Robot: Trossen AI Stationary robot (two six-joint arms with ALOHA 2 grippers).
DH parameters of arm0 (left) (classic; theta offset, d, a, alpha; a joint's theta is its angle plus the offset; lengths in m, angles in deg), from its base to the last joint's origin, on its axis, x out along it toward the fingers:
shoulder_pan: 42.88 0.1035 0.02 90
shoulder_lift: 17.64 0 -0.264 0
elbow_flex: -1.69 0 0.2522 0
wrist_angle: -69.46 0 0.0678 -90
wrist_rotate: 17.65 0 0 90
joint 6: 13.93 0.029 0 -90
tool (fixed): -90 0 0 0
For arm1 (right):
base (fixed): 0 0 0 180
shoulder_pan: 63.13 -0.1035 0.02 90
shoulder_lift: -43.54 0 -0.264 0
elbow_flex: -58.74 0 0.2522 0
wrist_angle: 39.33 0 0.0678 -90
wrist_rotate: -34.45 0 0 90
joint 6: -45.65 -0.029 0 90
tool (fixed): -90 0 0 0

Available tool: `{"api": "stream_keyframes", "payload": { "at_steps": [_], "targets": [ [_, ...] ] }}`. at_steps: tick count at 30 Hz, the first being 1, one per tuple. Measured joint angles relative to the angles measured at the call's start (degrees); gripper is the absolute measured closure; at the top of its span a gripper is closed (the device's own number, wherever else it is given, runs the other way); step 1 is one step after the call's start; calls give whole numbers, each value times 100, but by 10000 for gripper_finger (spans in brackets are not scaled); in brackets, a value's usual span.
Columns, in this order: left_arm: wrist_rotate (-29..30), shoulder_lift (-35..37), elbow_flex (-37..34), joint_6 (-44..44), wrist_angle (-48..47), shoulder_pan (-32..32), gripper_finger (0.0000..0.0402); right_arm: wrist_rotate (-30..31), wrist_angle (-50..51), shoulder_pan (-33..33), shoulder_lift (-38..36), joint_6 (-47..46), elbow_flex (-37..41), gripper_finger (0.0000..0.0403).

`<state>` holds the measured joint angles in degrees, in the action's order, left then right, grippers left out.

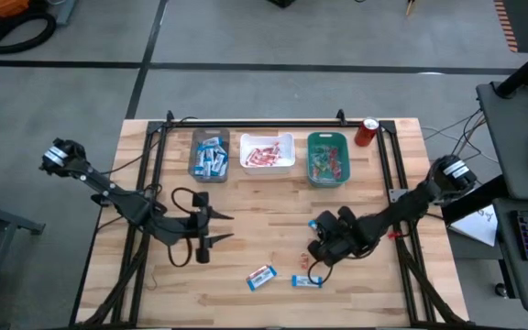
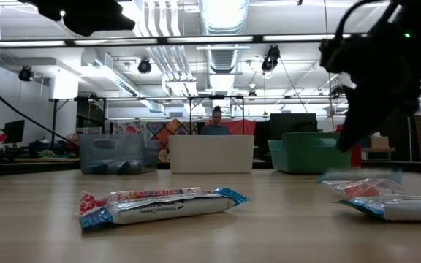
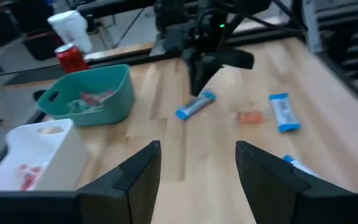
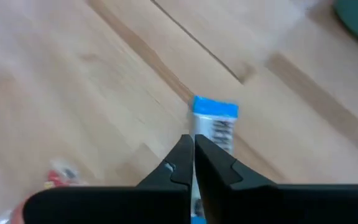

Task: Sort candy
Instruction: Put the white chocolate into the gray bin

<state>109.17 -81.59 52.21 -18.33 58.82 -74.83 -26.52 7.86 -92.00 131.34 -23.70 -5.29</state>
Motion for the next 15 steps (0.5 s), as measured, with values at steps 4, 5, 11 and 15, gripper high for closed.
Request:
{"api": "stream_keyframes", "payload": {
  "at_steps": [4, 5, 11, 15],
  "targets": [
    [-117, 106, -219, -23, 143, -129, 212, -142, -48, 170, -133, 655, -71, 395],
    [-148, 105, -245, -25, 148, -148, 212, -156, -35, 203, -178, 789, -86, 395],
    [-156, -149, -272, -207, 393, -175, 212, -246, 93, 314, -389, 1174, -99, 395],
    [-160, -452, -273, -397, 457, -202, 212, -349, 97, 309, -389, 1324, 270, 394]
  ]
}}
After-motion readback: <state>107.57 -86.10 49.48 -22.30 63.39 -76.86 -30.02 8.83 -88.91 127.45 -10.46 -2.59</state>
